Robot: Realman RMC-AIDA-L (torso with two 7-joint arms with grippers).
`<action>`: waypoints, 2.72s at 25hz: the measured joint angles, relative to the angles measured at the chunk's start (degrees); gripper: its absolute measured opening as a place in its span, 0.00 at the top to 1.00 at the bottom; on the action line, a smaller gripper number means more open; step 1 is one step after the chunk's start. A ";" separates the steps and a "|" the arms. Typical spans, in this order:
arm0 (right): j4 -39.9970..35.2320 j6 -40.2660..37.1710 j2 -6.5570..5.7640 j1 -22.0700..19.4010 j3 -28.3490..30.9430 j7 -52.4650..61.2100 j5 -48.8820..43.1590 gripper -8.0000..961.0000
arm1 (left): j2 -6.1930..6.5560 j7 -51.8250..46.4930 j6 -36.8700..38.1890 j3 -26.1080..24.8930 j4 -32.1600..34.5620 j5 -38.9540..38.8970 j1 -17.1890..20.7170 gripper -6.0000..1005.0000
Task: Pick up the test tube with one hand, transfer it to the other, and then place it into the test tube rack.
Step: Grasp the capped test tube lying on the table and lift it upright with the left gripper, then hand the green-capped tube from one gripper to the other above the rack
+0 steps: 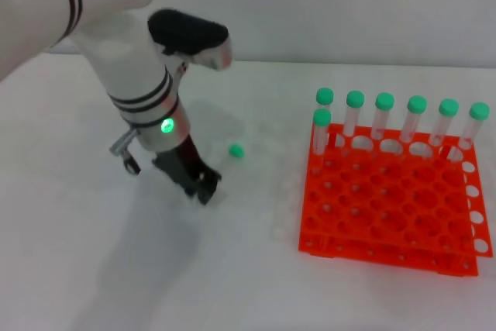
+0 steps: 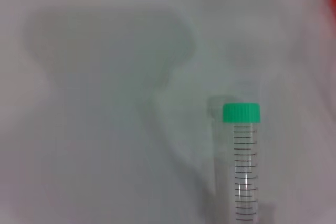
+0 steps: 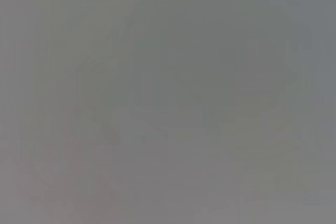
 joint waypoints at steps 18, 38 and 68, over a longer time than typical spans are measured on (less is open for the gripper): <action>0.53 -0.32 0.10 -0.63 1.65 0.03 0.54 0.16 | 0.10 61.03 -4.39 -0.04 -9.95 -94.22 19.78 0.78; -18.76 6.79 -3.55 -8.61 -12.76 42.73 -7.93 0.17 | -0.91 115.15 13.40 -0.13 24.45 -101.22 34.35 0.75; -28.77 26.90 -5.44 3.83 -24.80 56.38 -27.86 0.18 | -1.47 122.21 -7.92 -0.80 35.69 -93.67 29.14 0.70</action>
